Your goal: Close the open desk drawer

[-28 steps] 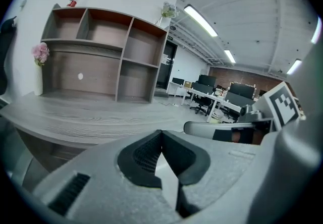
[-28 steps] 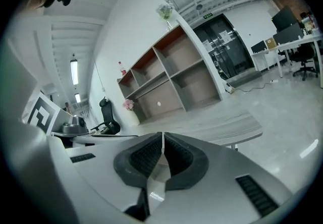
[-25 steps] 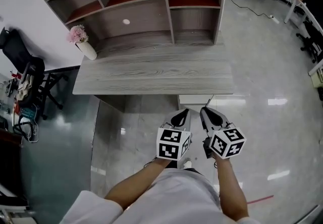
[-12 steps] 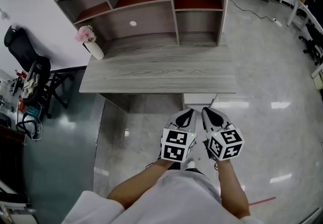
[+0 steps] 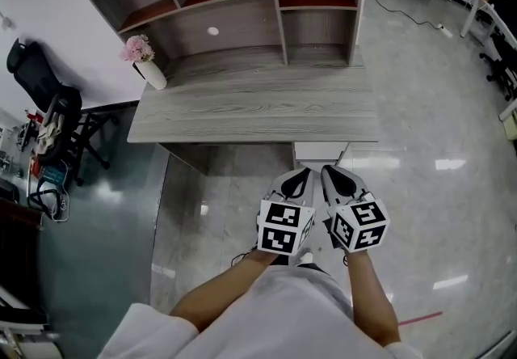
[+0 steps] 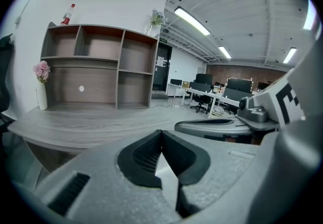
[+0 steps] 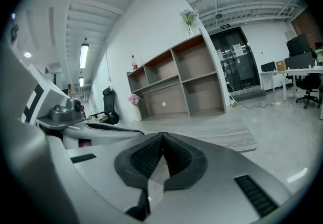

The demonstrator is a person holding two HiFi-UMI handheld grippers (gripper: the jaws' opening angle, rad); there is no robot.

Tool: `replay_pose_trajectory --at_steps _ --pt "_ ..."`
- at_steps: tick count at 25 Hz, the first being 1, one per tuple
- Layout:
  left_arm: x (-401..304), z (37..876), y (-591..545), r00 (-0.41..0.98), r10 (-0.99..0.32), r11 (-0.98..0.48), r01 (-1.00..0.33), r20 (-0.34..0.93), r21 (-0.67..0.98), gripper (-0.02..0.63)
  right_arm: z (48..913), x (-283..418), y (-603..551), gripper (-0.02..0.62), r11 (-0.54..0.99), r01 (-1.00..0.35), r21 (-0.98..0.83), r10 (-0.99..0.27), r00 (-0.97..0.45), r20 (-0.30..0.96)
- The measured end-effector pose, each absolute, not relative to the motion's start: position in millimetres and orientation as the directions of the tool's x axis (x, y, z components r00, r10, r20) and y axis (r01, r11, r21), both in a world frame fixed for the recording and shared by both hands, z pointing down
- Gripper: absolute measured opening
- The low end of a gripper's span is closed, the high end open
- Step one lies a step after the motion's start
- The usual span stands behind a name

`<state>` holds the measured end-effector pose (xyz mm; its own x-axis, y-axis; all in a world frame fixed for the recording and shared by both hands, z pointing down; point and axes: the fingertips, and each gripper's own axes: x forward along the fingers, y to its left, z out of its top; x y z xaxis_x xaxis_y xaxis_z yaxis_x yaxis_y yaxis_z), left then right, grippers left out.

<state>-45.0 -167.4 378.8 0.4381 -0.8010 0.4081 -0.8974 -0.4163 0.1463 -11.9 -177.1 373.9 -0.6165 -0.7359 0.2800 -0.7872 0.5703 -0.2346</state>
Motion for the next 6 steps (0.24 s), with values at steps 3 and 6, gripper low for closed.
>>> replay_pose_trajectory --at_steps 3,6 --pt "-42.0 380.5 -163.6 0.441 -0.795 -0.425 -0.895 0.417 0.135 0.003 375.9 -9.7 -174.0 0.002 0.564 -0.789 -0.242 -0.738 -0.614 0.281" --pt "-39.9 380.2 -161.9 0.443 -0.792 -0.428 -0.893 0.419 0.136 0.003 376.0 -8.8 -171.7 0.002 0.562 -0.79 -0.246 -0.739 -0.613 0.281"
